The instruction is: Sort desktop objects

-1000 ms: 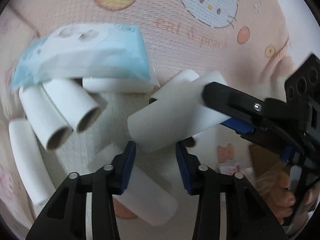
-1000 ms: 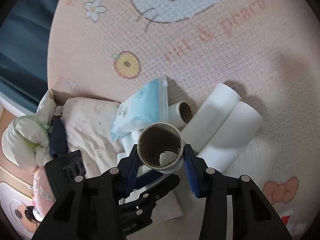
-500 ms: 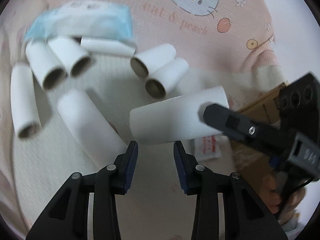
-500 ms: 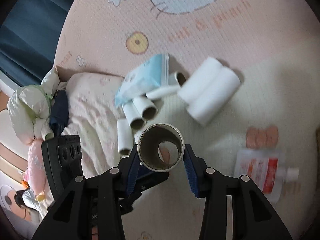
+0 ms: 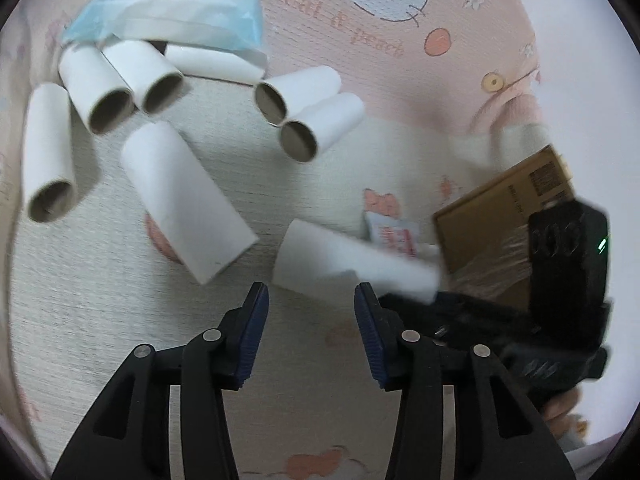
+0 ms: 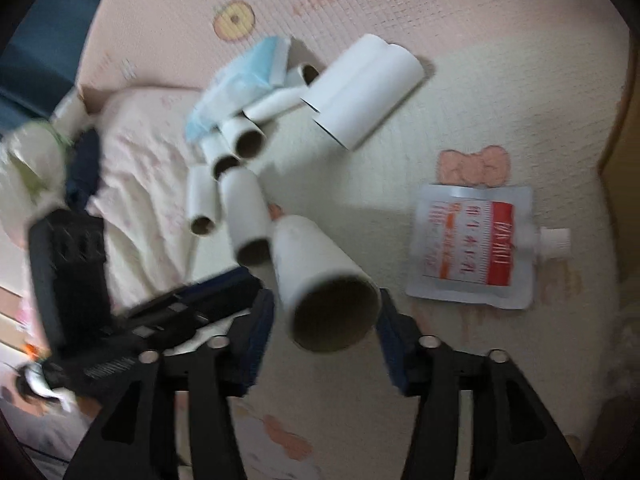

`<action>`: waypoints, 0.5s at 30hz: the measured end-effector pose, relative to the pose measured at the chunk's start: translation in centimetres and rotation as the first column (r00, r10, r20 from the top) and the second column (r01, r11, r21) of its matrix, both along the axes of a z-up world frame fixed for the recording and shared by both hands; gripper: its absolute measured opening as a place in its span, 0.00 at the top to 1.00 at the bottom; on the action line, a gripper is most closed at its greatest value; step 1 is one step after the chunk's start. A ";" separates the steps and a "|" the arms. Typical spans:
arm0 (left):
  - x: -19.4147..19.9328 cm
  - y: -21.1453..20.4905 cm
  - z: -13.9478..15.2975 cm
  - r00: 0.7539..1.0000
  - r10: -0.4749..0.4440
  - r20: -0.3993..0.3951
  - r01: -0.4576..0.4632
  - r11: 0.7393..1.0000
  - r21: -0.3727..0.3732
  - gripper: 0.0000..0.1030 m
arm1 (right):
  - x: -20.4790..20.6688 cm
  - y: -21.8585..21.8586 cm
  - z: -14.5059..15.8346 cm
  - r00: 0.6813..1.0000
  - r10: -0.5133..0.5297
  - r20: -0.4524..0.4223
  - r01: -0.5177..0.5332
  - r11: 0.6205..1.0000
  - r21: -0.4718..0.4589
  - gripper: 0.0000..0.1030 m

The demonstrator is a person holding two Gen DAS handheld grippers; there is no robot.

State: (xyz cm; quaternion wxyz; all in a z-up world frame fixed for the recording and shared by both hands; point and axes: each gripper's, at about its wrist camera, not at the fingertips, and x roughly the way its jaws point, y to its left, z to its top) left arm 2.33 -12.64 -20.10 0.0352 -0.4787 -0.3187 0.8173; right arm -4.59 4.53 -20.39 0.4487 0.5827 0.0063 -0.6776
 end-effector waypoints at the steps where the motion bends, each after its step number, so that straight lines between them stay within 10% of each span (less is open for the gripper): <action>1: -0.1 0.0 0.0 1.000 -0.004 -0.003 0.004 1.000 0.007 0.52 | 0.2 0.0 0.1 0.999 0.005 -0.035 -0.004 1.000 0.023 0.42; 15: -2.1 1.0 0.5 0.996 -0.084 -0.002 0.083 0.988 -0.129 0.52 | 3.0 1.2 0.1 0.982 0.107 -0.154 -0.079 0.980 0.182 0.41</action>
